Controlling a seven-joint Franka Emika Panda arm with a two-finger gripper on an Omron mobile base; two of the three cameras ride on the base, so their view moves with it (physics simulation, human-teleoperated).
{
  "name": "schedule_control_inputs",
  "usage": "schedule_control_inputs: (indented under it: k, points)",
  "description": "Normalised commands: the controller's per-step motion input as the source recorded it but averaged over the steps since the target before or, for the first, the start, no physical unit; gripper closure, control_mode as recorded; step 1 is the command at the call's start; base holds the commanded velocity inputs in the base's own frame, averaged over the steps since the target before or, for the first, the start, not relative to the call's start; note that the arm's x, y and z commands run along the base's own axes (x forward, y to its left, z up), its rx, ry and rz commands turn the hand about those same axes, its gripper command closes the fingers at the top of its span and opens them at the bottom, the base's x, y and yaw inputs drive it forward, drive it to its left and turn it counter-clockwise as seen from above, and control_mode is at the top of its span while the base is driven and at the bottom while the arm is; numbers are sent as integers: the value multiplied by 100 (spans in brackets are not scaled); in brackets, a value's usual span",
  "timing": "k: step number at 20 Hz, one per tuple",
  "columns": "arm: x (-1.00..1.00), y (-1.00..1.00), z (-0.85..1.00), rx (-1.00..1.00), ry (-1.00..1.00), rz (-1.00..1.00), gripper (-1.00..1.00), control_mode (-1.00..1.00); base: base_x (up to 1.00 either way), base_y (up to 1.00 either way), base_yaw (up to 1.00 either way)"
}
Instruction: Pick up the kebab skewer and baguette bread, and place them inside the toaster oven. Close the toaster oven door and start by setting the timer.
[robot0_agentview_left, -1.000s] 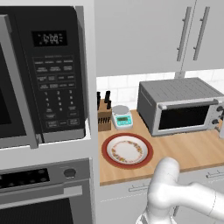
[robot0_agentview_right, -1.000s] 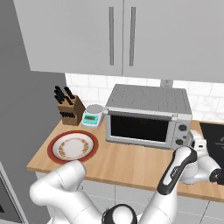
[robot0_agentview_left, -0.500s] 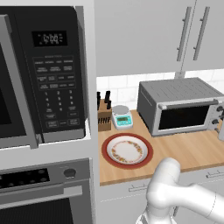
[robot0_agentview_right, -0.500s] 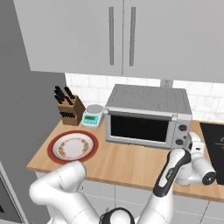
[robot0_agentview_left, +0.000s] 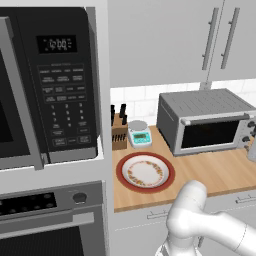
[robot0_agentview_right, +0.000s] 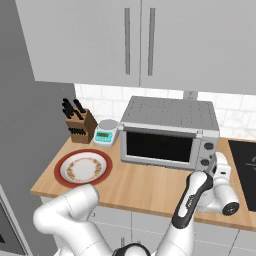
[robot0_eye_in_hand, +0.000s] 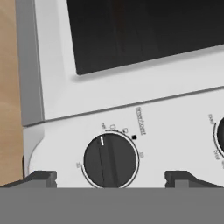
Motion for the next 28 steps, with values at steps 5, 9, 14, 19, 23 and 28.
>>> schedule_control_inputs:
  k: [5,9,14,19,23,28]
  points:
    - [-2,12,0,0,-5,-4,-100,-100,0,0,0]
    - [0,0,0,0,-5,-4,-100,-100,0,0,0]
    - [0,0,0,0,-7,-5,-100,-100,0,0,0]
    - [0,0,-1,0,-3,-5,-100,-100,0,0,0]
    - [0,0,-2,0,0,-4,-100,-100,0,0,0]
    - [0,0,0,0,0,-1,-100,-100,0,0,0]
